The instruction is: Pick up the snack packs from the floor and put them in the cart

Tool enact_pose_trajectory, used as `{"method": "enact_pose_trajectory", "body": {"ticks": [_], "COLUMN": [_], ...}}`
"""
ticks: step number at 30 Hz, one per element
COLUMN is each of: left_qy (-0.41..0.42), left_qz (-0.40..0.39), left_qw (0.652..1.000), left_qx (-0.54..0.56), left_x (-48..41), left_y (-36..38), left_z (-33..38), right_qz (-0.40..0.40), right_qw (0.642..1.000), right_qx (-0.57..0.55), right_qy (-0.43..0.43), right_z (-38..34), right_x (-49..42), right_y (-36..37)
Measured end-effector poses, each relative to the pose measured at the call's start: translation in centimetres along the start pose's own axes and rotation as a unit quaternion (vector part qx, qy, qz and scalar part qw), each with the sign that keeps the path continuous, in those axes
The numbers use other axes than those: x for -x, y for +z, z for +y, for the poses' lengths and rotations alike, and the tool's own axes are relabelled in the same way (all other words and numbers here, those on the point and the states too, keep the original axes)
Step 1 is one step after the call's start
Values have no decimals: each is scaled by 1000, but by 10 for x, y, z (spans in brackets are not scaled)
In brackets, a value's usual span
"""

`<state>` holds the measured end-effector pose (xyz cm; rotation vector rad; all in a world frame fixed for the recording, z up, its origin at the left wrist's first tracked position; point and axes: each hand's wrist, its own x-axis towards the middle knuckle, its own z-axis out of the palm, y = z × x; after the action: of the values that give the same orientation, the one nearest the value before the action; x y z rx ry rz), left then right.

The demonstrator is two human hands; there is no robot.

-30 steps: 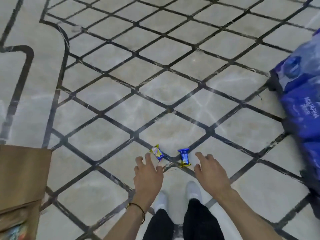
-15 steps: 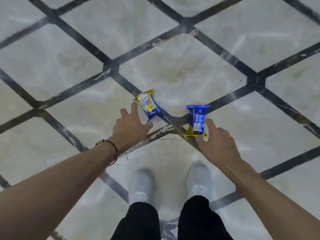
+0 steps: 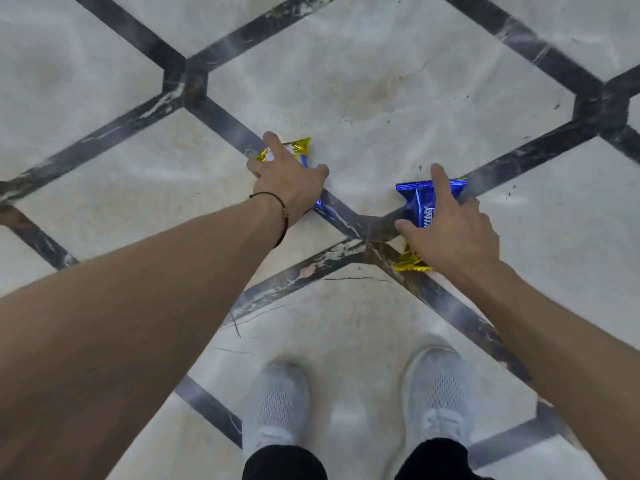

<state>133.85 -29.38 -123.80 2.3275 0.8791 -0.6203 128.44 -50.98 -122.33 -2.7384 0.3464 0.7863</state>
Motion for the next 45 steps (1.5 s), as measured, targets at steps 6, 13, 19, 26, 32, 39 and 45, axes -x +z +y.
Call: {"method": "enact_pose_trajectory", "body": {"ticks": [6,13,19,26,32,39,45], "left_qy": [112,131,128,137,207,262,326], "left_qz": [1,1,-10,13,47,54,75], "left_qw": [992,988,991,990,977,963,941], "left_qx": [-65,-84,-26,1,7,14,41], "left_x": [1,61,149,263,368,492,600], "left_y": [11,-11,-97,-274,-419,-543,-615], "left_z": [-23,-33,14,141,275,377,430], "right_qz": [10,43,42,73,136,254,311], "right_qw": [1000,998,997,992,981,956,942], "right_qx": [1,-25,-38,-44,-71,-89,-87], "right_qy": [-3,-29,-59,-97,-120,-120,-92], "right_z": [5,-10,-39,-70,-95,-93,-85], "right_x": [-13,20,85,167,253,362,459], "right_y": [14,-16,-127,-356,-569,-734,-839]}}
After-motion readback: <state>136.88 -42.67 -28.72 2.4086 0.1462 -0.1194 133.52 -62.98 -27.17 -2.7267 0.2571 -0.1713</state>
